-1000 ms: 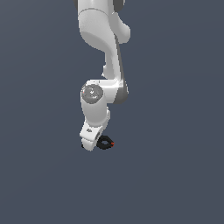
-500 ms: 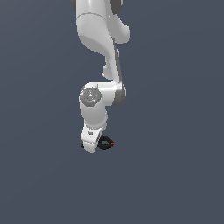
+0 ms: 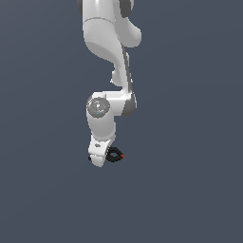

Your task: Pick up the object and move it to a goal position.

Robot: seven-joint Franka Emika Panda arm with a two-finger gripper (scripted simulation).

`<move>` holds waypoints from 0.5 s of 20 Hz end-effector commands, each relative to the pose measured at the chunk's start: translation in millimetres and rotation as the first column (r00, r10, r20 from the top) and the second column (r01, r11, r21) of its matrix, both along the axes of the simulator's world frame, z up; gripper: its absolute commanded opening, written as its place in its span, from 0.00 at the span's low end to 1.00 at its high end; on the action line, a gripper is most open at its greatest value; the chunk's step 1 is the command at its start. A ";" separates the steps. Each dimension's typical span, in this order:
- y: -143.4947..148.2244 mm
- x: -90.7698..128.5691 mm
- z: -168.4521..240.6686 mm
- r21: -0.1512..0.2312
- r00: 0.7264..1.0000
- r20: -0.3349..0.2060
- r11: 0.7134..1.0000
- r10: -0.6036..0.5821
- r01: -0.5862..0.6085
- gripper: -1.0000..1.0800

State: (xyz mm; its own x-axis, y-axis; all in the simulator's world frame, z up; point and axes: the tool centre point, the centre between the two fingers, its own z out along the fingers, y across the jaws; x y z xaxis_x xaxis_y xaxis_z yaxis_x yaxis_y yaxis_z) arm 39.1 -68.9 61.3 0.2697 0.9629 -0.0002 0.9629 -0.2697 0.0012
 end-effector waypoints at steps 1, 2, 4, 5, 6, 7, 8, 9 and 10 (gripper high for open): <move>0.3 -0.8 -10.8 0.000 1.000 -0.001 1.000 0.001 -0.001 0.96; 0.4 -1.0 -16.5 0.000 1.000 -0.001 1.000 0.002 -0.002 0.96; 0.2 -1.4 -27.9 0.000 1.000 -0.001 1.000 0.003 -0.003 0.96; 0.5 -1.5 -32.3 0.000 1.000 -0.001 1.000 0.004 -0.004 0.96; 0.3 -1.5 -35.9 0.000 1.000 -0.001 1.000 0.004 -0.004 0.96; 0.2 -1.4 -38.7 0.000 1.000 -0.001 1.000 0.004 -0.004 0.96; 0.5 -1.1 -40.5 0.000 1.000 -0.001 1.000 0.004 -0.004 0.96; 0.5 -0.7 -41.6 0.000 1.000 -0.001 1.000 0.004 -0.004 0.96; 0.5 -0.4 -42.0 0.000 1.000 -0.001 1.000 0.004 -0.004 0.96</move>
